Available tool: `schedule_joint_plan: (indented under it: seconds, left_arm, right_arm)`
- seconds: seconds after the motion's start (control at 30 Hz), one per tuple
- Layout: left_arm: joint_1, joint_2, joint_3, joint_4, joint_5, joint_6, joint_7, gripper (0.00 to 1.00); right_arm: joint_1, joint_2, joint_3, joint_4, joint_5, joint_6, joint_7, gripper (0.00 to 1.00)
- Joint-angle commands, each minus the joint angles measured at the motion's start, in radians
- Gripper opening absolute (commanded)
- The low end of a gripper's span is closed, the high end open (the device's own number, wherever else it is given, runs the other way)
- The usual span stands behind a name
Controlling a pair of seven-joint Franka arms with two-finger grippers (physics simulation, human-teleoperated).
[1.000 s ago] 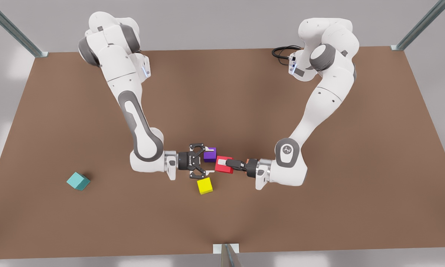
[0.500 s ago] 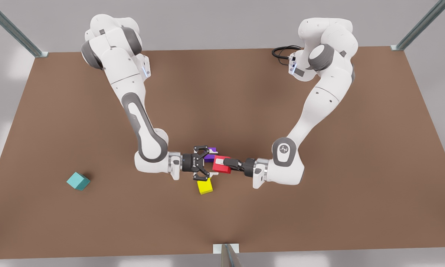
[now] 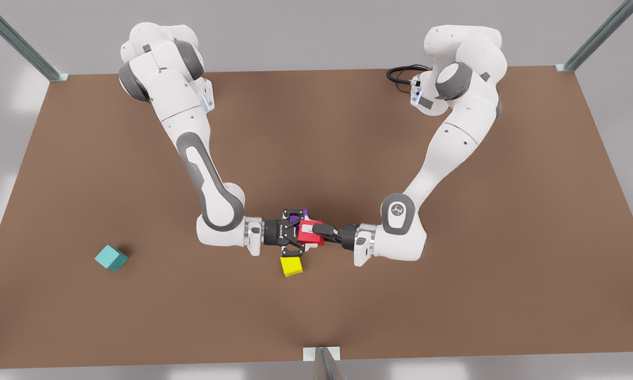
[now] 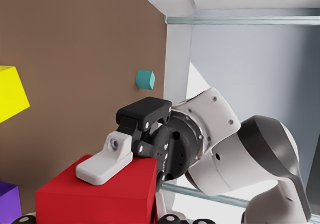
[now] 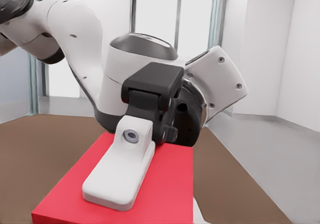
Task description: Pick up red wooden cube and pass to hand red wooden cube and place in blue wooden cube
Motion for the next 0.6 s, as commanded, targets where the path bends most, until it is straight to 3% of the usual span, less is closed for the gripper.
schedule_joint_plan:
  seconds: [0.0,0.03,0.2,0.33,0.4,0.43,0.5,0.53,0.57]
  left_arm:
    - [0.0,-0.002,0.0,0.0,-0.018,0.001,0.064,0.9]
    - [0.0,-0.002,0.0,0.0,-0.018,0.001,0.063,1.0]
    - [0.01,-0.01,0.0,-0.001,-0.017,-0.007,0.041,1.0]
    - [0.167,-0.027,-0.002,-0.003,0.043,-0.162,0.037,1.0]
    - [0.249,-0.053,-0.002,-0.003,0.088,-0.255,0.017,1.0]
    - [0.291,-0.093,-0.003,0.002,0.227,-0.33,-0.066,1.0]
    - [0.337,-0.246,-0.002,0.003,0.76,-0.447,-0.126,1.0]
    - [0.358,-0.329,-0.003,0.005,1.024,-0.615,-0.141,1.0]
    - [0.403,-0.381,-0.005,0.005,1.037,-0.711,-0.199,1.0]
  right_arm:
    - [-0.001,-0.002,0.001,0.0,0.006,0.001,-0.043,0.56]
    - [-0.003,-0.002,0.001,0.0,0.005,0.0,-0.044,0.56]
    - [-0.003,-0.002,0.001,0.001,0.005,-0.006,-0.044,0.56]
    - [-0.025,-0.003,-0.011,0.001,-0.03,-0.016,-0.052,0.56]
    - [-0.154,-0.015,-0.013,0.001,-0.343,-0.163,-0.017,0.56]
    - [-0.231,-0.032,-0.016,0.006,-0.568,-0.215,0.077,0.56]
    - [-0.32,-0.104,-0.039,-0.002,-0.899,-0.303,0.227,0.56]
    - [-0.372,-0.149,-0.047,-0.004,-1.099,-0.303,0.343,0.56]
    - [-0.388,-0.187,-0.072,-0.002,-1.251,-0.298,0.465,0.56]
